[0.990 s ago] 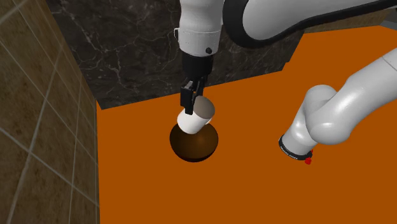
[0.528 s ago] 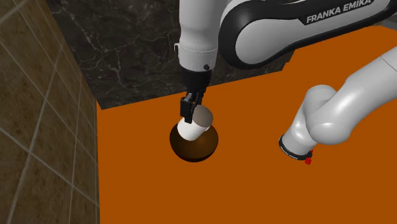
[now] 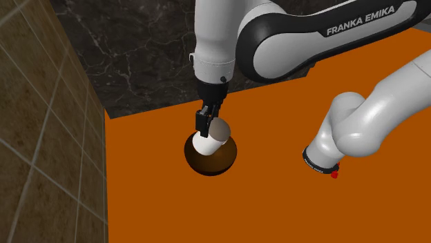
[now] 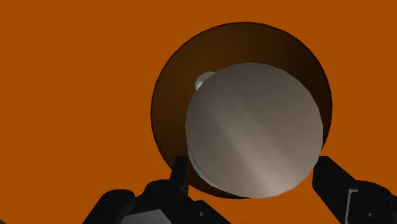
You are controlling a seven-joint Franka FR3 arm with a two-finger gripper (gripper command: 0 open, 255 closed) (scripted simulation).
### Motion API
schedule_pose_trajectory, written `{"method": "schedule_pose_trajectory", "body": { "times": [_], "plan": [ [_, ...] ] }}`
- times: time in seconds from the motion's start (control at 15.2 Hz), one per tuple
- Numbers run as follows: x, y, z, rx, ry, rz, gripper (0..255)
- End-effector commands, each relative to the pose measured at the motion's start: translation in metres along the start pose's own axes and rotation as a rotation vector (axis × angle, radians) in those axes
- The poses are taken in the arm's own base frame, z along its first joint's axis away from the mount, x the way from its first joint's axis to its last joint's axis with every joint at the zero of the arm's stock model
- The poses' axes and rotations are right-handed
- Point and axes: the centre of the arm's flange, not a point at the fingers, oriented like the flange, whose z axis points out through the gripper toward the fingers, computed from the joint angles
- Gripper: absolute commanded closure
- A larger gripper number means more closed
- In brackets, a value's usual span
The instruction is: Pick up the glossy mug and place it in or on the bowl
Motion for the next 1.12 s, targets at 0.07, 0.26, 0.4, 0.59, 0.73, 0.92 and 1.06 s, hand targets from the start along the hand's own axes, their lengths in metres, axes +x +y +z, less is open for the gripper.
{"method": "schedule_pose_trajectory", "body": {
  "times": [0.07,0.26,0.4,0.59,0.73,0.92,1.06],
  "plan": [
    [0.000,0.000,0.000,0.000,0.000,0.000,0],
    [0.000,0.000,0.000,0.000,0.000,0.000,0],
    [0.000,0.000,0.000,0.000,0.000,0.000,0],
    [0.000,0.000,-0.040,0.000,0.000,0.000,0],
    [0.000,0.000,-0.050,0.000,0.000,0.000,0],
    [0.000,0.000,-0.050,0.000,0.000,0.000,0],
    [0.000,0.000,-0.050,0.000,0.000,0.000,0]
  ]
}}
